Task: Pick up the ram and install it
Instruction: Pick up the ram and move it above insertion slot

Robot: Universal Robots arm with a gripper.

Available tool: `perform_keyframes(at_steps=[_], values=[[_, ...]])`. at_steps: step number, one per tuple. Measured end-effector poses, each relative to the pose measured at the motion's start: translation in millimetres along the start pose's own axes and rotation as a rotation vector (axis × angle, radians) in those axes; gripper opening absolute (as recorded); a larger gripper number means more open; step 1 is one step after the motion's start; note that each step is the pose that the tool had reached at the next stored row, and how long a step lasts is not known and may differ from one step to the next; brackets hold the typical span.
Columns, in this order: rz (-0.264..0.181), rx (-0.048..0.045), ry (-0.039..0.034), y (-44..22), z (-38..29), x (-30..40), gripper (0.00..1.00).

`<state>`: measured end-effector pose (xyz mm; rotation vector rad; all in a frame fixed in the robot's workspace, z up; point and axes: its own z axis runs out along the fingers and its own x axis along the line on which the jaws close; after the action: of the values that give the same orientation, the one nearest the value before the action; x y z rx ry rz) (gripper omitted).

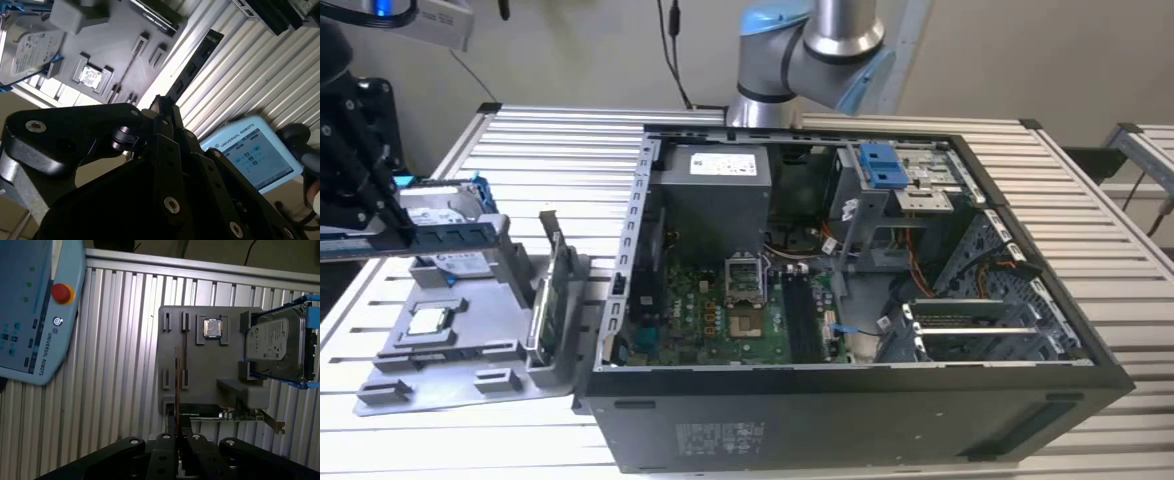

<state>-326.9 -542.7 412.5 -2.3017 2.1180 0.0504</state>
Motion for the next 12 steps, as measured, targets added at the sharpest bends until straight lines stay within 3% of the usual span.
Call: perform_keyframes(at_steps=[12], values=[[0.0,0.0,0.0,-15.0,-0.2,1.3,0.15]])
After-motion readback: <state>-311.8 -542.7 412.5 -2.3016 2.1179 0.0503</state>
